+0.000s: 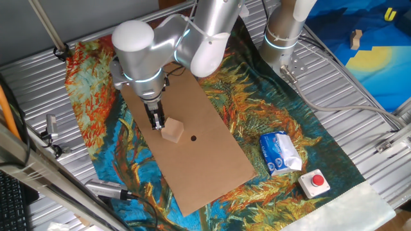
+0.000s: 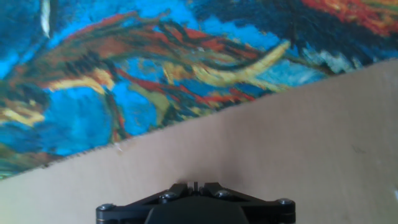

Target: Use the gripper to push the small block from left to right

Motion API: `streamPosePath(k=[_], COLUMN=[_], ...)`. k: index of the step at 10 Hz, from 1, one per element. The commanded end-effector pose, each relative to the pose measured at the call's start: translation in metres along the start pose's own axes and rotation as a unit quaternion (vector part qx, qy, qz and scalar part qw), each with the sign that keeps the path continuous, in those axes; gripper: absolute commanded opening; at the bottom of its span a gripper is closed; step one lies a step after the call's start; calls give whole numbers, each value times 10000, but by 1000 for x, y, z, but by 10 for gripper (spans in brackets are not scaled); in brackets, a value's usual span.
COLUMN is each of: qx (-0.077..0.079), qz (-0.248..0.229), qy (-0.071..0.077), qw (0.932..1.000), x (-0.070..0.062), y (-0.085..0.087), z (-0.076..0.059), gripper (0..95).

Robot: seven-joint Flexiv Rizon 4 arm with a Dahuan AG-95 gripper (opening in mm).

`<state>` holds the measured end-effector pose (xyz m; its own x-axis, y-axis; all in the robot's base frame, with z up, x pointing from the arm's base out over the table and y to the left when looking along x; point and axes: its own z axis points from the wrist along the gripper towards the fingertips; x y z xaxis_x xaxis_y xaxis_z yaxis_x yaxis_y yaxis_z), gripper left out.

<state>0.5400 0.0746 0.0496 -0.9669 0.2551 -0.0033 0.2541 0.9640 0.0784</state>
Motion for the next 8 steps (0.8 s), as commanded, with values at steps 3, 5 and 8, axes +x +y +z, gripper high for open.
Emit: streamPosePath(k=[3, 5, 8], qx=[-44, -73, -63], qz=[3, 4, 4], qy=[-1, -1, -4], qw=[10000, 10000, 10000], x=[15, 16, 18], y=[-17, -16, -11], z=[1, 1, 1], gripper=[0, 0, 0])
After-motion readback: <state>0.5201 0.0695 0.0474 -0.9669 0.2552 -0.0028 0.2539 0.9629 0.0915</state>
